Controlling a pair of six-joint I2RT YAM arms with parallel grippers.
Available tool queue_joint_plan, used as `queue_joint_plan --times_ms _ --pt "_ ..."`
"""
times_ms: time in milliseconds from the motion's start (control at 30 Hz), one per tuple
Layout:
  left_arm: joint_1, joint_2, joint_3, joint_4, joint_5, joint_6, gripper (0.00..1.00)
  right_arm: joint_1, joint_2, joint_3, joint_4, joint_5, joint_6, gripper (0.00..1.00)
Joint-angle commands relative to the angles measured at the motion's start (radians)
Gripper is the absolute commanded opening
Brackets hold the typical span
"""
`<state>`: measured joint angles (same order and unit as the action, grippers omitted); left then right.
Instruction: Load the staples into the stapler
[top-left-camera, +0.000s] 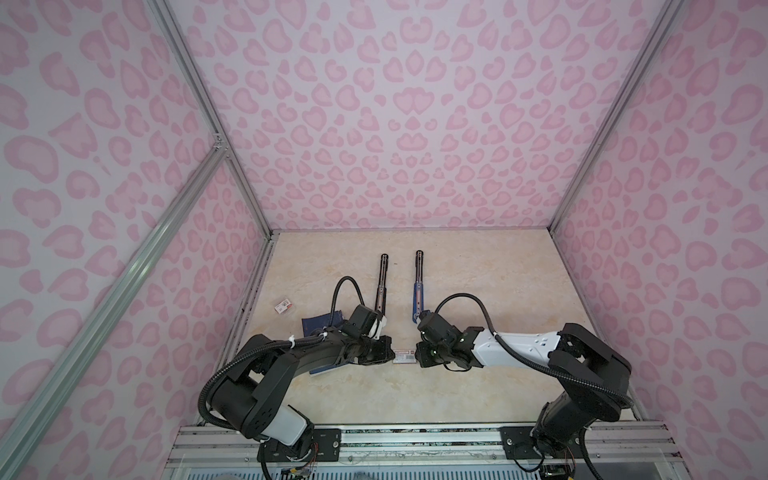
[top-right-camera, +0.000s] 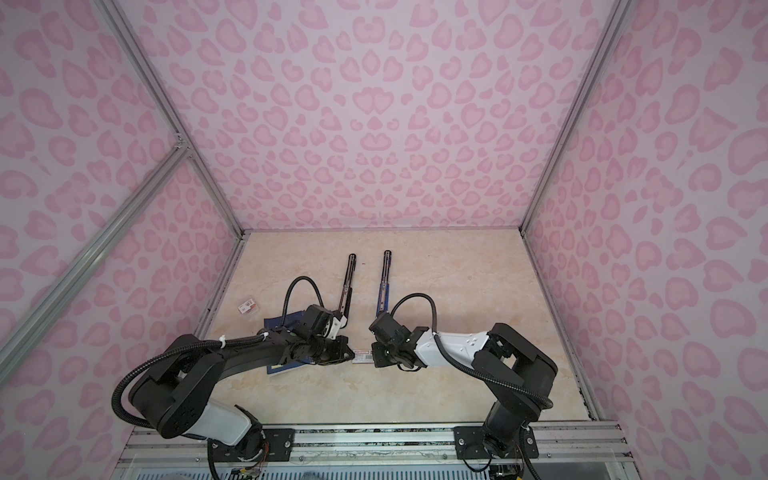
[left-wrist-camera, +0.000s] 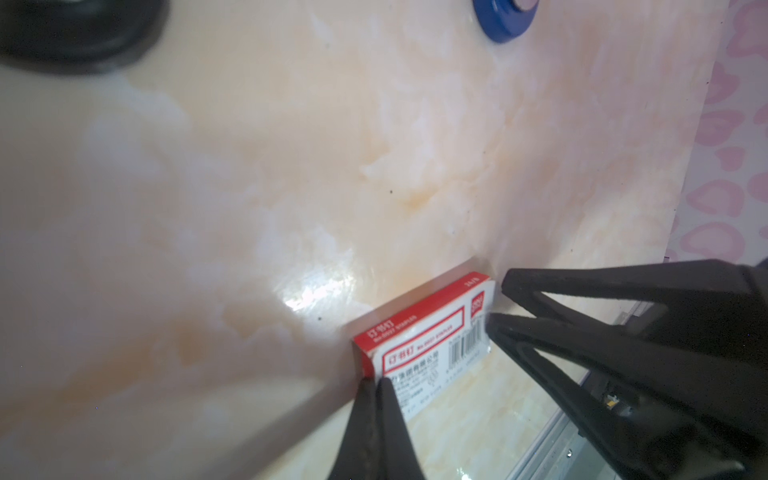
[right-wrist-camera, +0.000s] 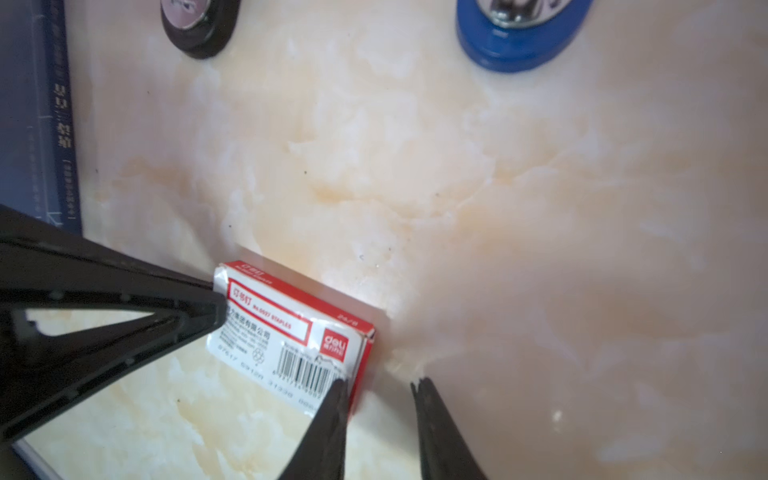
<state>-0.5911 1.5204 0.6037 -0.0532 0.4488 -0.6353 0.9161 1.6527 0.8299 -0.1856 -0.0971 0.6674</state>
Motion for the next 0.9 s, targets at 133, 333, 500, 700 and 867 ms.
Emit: queue_joint_plan --times_ms 133,333,500,700,867 --pt "0.001 -0.002 -0.008 0.004 0.001 0.001 0.03 0.004 -0.006 0.006 -0.12 0.109 -0.039 0.29" --pt "0.0 -0.003 -0.011 0.006 0.001 -0.001 0.03 0.005 -0.057 0.013 -0.09 0.065 -0.024 0.35" --pt "0.001 -0.006 -0.01 0.003 0.002 -0.001 0.03 0.006 -0.073 0.014 -0.031 0.007 -0.011 0.45" --pt "0.0 -0.005 -0.008 0.001 0.0 -0.001 0.03 0.015 -0.025 0.034 -0.017 -0.001 -0.015 0.45" --pt "0.0 -0.004 -0.007 0.001 0.0 -0.003 0.03 0.023 0.017 0.053 -0.039 0.021 -0.024 0.41"
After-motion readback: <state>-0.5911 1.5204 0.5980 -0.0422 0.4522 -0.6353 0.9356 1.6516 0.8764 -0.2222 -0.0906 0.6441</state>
